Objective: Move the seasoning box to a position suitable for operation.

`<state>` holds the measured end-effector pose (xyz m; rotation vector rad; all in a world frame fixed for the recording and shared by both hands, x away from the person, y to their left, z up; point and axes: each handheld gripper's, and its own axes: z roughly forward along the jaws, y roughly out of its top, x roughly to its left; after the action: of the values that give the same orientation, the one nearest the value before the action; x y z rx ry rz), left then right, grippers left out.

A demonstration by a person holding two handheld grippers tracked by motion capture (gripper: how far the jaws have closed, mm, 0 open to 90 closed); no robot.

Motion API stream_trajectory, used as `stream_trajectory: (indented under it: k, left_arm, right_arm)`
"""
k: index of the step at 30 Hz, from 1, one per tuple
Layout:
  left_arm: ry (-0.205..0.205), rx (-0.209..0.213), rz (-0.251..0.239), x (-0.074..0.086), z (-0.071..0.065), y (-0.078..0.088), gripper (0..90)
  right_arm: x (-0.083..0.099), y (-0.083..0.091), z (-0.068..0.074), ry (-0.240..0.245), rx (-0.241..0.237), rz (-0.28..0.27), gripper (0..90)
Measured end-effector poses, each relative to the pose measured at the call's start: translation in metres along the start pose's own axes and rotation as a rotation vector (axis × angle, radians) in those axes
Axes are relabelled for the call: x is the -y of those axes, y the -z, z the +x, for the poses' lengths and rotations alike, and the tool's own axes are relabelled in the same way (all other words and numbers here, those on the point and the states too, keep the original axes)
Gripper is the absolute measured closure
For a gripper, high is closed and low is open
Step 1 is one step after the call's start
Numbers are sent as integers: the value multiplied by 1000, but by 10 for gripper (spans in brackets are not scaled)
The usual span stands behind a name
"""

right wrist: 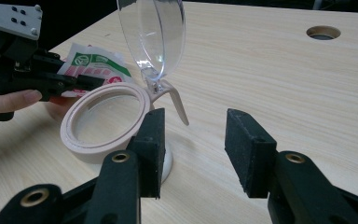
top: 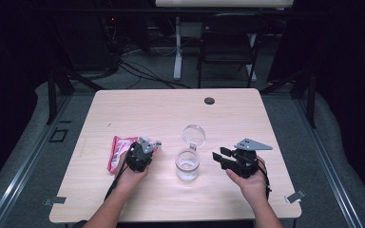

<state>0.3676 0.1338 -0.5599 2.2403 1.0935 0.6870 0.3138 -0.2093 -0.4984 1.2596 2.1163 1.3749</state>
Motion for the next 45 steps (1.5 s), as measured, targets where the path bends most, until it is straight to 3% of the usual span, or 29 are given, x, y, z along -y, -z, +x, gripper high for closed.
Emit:
stream_trajectory:
  k: [10,19,25,30,45]
  left_arm:
    - [70,52,1,2,13,0,894]
    - [178,111,-30,2,28,7,900]
    - [213,108,-69,1,38,22,900]
    - [251,93,-112,2,50,37,900]
    - [330,-40,-224,6,91,89,900]
  right_arm:
    - [1,-1,0,2,0,4,579]
    - [1,-1,-1,-1,0,2,580]
    - [1,0,0,0,1,-1,579]
    - [0,-1,0,0,3,-3,580]
    - [0,-3,1,2,-4,-2,579]
